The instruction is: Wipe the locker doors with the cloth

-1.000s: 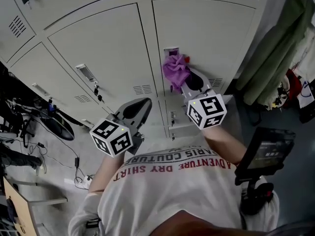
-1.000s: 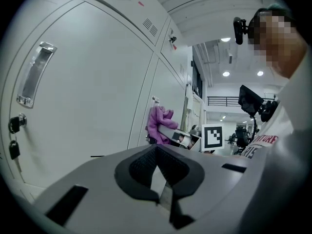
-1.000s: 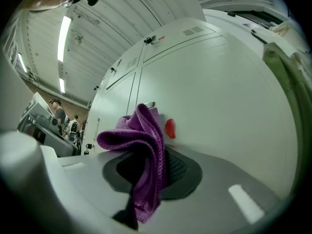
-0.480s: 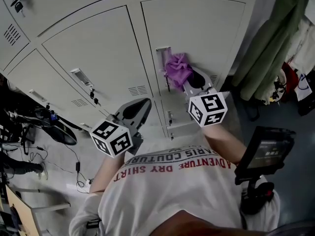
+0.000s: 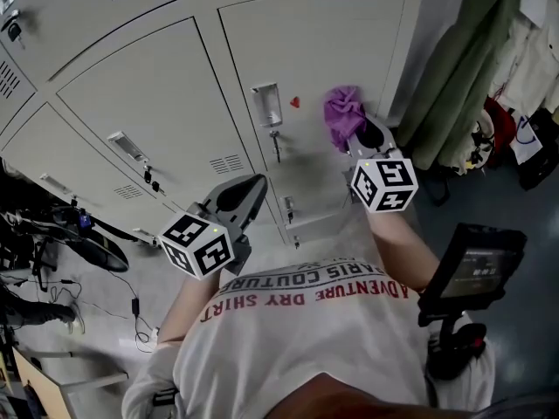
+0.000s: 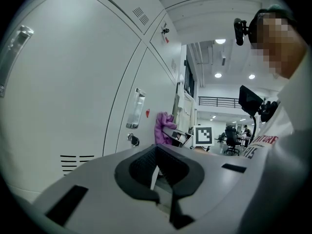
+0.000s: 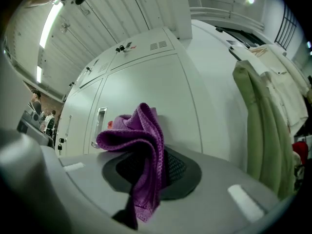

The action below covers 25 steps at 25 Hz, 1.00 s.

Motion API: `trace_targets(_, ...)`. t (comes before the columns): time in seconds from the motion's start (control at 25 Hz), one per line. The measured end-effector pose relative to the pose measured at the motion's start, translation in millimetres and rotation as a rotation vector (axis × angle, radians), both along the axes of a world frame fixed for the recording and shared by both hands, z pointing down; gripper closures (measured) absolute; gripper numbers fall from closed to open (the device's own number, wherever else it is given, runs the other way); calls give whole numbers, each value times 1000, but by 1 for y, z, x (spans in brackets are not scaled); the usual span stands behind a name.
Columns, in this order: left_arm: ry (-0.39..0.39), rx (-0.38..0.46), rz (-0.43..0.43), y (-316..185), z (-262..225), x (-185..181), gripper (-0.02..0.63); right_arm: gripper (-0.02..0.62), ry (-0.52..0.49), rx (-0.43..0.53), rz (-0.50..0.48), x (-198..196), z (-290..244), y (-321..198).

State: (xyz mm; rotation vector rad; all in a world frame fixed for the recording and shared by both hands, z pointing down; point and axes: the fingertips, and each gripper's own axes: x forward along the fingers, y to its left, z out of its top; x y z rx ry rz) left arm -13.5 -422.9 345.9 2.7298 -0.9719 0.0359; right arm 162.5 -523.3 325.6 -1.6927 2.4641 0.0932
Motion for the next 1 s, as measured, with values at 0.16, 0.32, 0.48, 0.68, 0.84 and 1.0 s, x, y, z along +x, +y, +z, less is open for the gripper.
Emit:
trace_targets(0.16, 0, -7, 15, -1, 2, 7, 604, 531, -20, -9, 69, 33, 3, -2)
trace_targets(0.32, 4, -17, 35, -1, 5, 15, 604, 531, -43, -22, 139, 64, 12, -4)
trace_targets(0.48, 11, -27, 51, -2, 7, 21, 604, 531, -100, -53, 177, 87, 25, -6)
trace_targets(0.68, 14, -31, 54, -1, 8, 22, 604, 531, -99, -62, 181, 89, 26, -7)
trace_targets(0.84, 19, -28, 47, 2, 7, 18, 604, 531, -158, -67, 154, 81, 22, 0)
trace_targets(1.0, 27, -19, 28, 5, 5, 9, 604, 531, -151, -16, 13, 30, 3, 22)
